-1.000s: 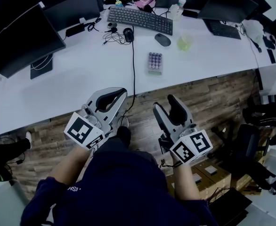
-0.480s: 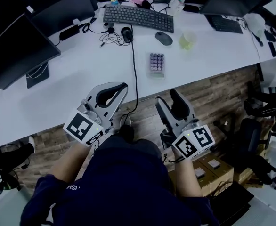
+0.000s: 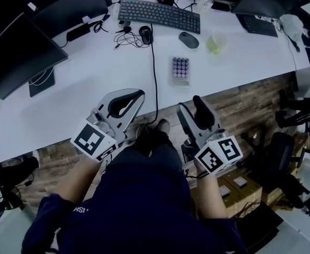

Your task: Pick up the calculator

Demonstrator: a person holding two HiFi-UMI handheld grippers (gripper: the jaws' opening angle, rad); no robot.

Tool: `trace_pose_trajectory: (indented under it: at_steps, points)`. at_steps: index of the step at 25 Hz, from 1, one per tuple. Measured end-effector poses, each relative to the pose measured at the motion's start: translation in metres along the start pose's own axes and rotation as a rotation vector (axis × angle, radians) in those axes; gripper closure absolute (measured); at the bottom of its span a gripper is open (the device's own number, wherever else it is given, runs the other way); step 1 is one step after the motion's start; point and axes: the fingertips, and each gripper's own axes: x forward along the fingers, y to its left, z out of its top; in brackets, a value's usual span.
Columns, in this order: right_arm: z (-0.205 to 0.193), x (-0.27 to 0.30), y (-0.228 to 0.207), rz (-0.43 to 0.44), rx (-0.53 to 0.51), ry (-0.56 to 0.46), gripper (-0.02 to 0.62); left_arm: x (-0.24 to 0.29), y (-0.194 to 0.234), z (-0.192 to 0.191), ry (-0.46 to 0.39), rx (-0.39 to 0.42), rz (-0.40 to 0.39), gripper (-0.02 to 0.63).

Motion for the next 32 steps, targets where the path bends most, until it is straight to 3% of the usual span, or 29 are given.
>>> trace_pose_trajectory:
  at_steps: [18, 32]
  points:
    - [-0.038, 0.020, -0.060, -0.028, 0.100, 0.064, 0.353, 0.037, 0.009, -0.037, 0.078, -0.037, 0.020, 0.571]
    - [-0.086, 0.041, -0.115, -0.032, 0.282, 0.147, 0.364, 0.069, 0.017, -0.064, 0.164, -0.063, 0.059, 0.571]
